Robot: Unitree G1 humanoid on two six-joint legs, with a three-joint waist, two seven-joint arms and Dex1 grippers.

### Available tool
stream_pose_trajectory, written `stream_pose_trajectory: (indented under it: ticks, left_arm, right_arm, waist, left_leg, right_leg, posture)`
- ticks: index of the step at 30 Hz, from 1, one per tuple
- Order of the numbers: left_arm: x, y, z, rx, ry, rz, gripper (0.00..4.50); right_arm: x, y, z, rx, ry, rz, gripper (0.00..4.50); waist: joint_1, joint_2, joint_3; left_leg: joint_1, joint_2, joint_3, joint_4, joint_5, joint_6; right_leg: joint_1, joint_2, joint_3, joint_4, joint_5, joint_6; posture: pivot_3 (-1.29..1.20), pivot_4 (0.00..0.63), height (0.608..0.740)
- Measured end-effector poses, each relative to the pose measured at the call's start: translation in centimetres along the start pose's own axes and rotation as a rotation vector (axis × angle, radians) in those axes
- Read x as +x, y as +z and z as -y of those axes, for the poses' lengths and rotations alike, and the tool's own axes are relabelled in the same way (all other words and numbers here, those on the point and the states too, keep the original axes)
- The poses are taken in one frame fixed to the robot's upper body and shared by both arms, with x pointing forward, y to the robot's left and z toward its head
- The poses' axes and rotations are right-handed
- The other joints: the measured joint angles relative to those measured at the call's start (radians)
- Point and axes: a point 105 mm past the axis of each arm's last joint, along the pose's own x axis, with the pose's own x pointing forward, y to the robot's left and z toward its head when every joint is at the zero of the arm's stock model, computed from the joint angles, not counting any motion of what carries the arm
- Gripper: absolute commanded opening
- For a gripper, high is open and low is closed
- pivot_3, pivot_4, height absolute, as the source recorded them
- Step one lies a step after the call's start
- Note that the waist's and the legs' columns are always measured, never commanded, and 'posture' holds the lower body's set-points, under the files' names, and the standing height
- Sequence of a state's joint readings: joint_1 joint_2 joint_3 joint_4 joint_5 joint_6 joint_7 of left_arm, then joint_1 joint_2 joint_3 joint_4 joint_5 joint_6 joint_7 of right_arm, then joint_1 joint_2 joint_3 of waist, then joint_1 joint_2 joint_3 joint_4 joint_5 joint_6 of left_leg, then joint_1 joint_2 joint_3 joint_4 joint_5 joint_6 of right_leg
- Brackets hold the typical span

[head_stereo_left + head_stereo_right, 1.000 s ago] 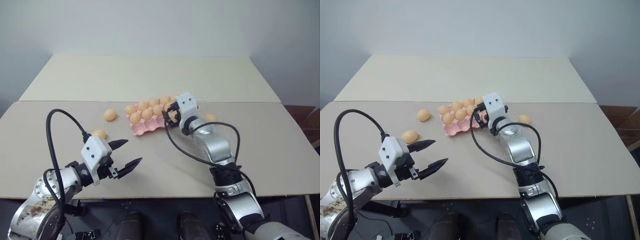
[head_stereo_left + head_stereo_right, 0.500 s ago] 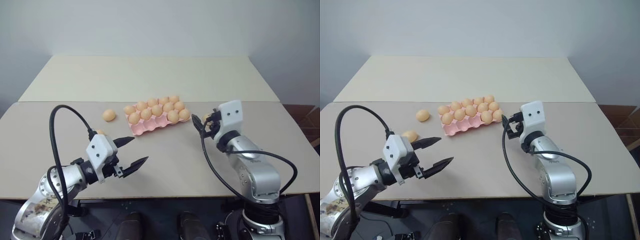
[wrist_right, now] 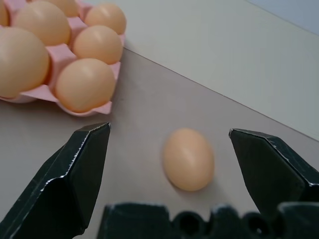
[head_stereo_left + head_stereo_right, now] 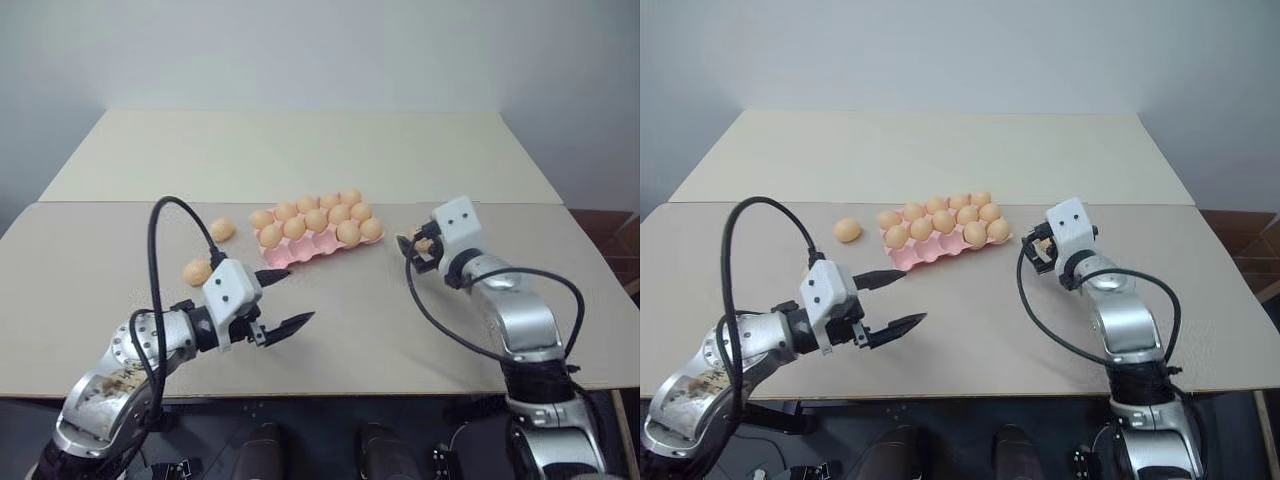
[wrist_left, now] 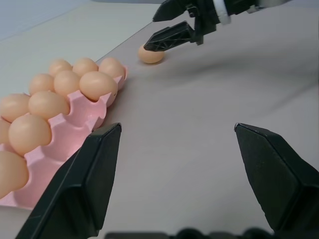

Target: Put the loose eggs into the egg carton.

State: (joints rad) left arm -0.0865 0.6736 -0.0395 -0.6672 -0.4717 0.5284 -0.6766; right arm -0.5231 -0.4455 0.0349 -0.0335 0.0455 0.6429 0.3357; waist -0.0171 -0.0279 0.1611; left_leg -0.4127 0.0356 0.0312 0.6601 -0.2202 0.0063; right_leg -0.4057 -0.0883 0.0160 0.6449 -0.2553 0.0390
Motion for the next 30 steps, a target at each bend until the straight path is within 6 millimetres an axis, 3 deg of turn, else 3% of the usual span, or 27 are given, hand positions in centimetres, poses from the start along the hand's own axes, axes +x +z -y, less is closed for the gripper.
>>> stream_pose_trajectory:
  ticks: [9, 15, 26, 30]
  left_arm:
    - [1.3, 0.8, 0.6, 0.013, -0.029, 0.039, 3.93]
    - [1.3, 0.8, 0.4, 0.016, -0.021, 0.038, 3.93]
    - [1.3, 0.3, -0.1, 0.013, 0.001, 0.022, 3.93]
    - [1.0, 0.2, -0.7, 0.009, 0.026, 0.018, 3.93]
  right_arm:
    - [2.3, -0.8, 1.1, -0.030, 0.043, -0.074, 4.47]
    - [2.8, -2.5, 1.5, -0.014, 0.055, -0.131, 4.47]
    - [3.3, -3.6, 2.1, -0.033, 0.042, -0.162, 4.47]
    - [3.3, -3.6, 2.2, -0.048, 0.036, -0.156, 3.57]
  waist:
    - [0.002, 0.000, 0.000]
    - [0.002, 0.000, 0.000]
    - [0.002, 0.000, 0.000]
    - [0.001, 0.000, 0.000]
  left_leg:
    - [0.000, 0.000, 0.000, 0.000, 0.000, 0.000]
    - [-0.001, -0.001, 0.000, 0.000, 0.000, 0.000]
    - [0.000, -0.001, 0.000, 0.000, 0.000, 0.000]
    - [0.000, -0.001, 0.000, 0.000, 0.000, 0.000]
  right_leg:
    - [0.000, 0.000, 0.000, 0.000, 0.001, 0.001]
    - [0.000, -0.001, 0.000, 0.000, 0.001, 0.001]
    - [0.000, 0.000, 0.000, 0.001, 0.001, 0.001]
    - [0.000, 0.000, 0.000, 0.001, 0.001, 0.001]
  posture:
    - [0.00, 0.150, 0.740]
    - [0.00, 0.150, 0.740]
    - [0.00, 0.150, 0.740]
    - [0.00, 0.150, 0.740]
